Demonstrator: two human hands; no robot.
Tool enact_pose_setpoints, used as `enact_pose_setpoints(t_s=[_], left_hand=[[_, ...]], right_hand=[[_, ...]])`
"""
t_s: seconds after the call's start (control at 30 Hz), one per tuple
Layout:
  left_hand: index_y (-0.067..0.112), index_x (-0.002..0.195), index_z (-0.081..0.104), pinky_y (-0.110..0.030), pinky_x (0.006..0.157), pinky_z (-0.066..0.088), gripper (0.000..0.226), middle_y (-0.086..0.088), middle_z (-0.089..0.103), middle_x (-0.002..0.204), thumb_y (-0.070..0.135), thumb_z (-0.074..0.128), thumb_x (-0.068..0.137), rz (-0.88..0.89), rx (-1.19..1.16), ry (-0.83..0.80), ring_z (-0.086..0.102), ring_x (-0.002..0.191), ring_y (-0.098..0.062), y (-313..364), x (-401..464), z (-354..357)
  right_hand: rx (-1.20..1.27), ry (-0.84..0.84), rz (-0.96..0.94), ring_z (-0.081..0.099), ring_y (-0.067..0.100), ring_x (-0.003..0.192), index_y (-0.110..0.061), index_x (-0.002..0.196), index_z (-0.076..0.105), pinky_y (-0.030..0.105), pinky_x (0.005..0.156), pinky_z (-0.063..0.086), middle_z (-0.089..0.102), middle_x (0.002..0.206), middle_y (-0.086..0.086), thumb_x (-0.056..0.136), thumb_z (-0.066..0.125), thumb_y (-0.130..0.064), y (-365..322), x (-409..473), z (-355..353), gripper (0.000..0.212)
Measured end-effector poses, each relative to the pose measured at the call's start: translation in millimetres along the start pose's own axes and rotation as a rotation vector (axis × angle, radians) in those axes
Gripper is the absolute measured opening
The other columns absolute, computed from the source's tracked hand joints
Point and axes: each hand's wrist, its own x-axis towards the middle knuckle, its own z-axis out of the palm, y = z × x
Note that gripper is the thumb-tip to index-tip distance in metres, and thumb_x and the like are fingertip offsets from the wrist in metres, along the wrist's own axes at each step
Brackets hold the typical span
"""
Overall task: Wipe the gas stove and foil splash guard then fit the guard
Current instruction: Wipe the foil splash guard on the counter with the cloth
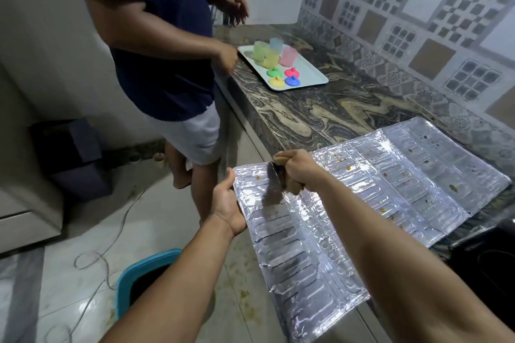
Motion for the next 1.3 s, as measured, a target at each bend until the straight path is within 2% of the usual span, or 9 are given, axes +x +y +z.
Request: enact_pose_setpoints(t_s=[0.13,0.23,0.4,0.53,0.7,0.9,1.07,1.2,1.3], left_hand=[[-0.001,0.1,0.074,-0.05,0.087,0.051,0.071,-0.025,0.071,0.103,0.053,0.029,0.099,0.003,-0.018,-0.033,0.072,0.086,-0.038,-0.5,3.8,-4.2],[0.01,0.099,0.076,-0.05,0.08,0.056,0.061,-0.02,0.073,0.099,0.053,0.032,0.099,0.022,-0.02,0.006,0.07,0.086,-0.036,-0.9,7.4,-7.5],[0.004,0.11,0.071,-0.051,0.087,0.054,0.066,-0.023,0.07,0.109,0.055,0.032,0.099,0.023,-0.051,0.0,0.07,0.091,-0.038,-2.0,4.5,-6.2],[0.0,0.108,0.071,-0.053,0.093,0.05,0.074,-0.026,0.068,0.114,0.059,0.029,0.098,0.013,-0.014,0.005,0.068,0.098,-0.04,-1.6,3.5,-3.5],[0.015,0.092,0.069,-0.044,0.055,0.059,0.062,-0.013,0.075,0.078,0.061,0.027,0.098,0.078,0.015,0.12,0.073,0.064,-0.03,-0.5,7.4,-3.9],[0.006,0.072,0.079,-0.046,0.086,0.046,0.101,-0.023,0.071,0.088,0.084,0.017,0.083,-0.011,-0.023,0.149,0.065,0.085,-0.038,-1.0,8.8,-19.2],[0.0,0.103,0.071,-0.055,0.094,0.046,0.099,-0.029,0.07,0.106,0.083,0.019,0.084,-0.021,-0.055,0.094,0.065,0.101,-0.043,2.2,6.3,-6.9],[0.004,0.089,0.079,-0.051,0.077,0.048,0.096,-0.025,0.073,0.096,0.079,0.018,0.088,-0.039,0.031,0.038,0.073,0.078,-0.04,1.6,4.6,-1.1],[0.009,0.092,0.068,-0.04,0.07,0.05,0.087,-0.018,0.073,0.08,0.077,0.014,0.089,-0.052,0.102,0.079,0.073,0.067,-0.032,3.0,11.2,-4.5]], right_hand=[[-0.036,-0.094,-0.124,0.064,0.02,0.099,-0.003,0.111,0.068,0.034,0.091,0.055,0.071,0.096,0.003,0.084,0.036,0.02,-2.4,-17.0,25.0,0.049],[-0.126,-0.215,-0.213,0.056,0.012,0.062,-0.015,0.098,0.072,0.026,0.051,0.049,0.065,0.068,-0.008,0.083,0.039,0.018,-2.0,-31.3,40.8,0.049],[-0.205,-0.121,-0.246,0.063,0.017,0.073,-0.014,0.095,0.074,0.037,0.055,0.053,0.073,0.089,0.012,0.083,0.056,0.003,-8.4,-19.1,30.8,0.028],[-0.099,-0.095,-0.205,0.063,-0.002,0.063,0.0,0.113,0.065,0.011,0.057,0.049,0.064,0.078,0.0,0.089,0.044,0.015,-20.5,-28.3,28.2,0.035],[-0.149,-0.175,-0.267,0.054,0.02,0.05,-0.021,0.111,0.067,0.026,0.041,0.041,0.065,0.075,0.004,0.077,0.03,0.014,-15.9,-52.4,61.5,0.061],[-0.012,-0.218,-0.233,0.059,0.015,0.054,-0.006,0.107,0.07,0.016,0.036,0.038,0.07,0.075,0.008,0.082,0.036,0.02,-27.0,-77.1,41.6,0.05],[0.02,0.177,-0.101,0.065,0.019,0.098,-0.006,0.118,0.067,0.025,0.08,0.056,0.07,0.106,0.002,0.091,0.047,0.01,-17.4,-36.2,28.7,0.037],[-0.205,0.08,-0.172,0.056,0.019,0.087,-0.001,0.097,0.066,0.02,0.072,0.041,0.06,0.084,0.002,0.083,0.037,0.013,-10.9,-54.0,52.8,0.036],[-0.247,-0.006,-0.265,0.054,0.02,0.121,-0.003,0.124,0.062,0.015,0.095,0.038,0.062,0.125,0.01,0.088,0.038,0.011,-9.1,-82.6,65.4,0.045]])
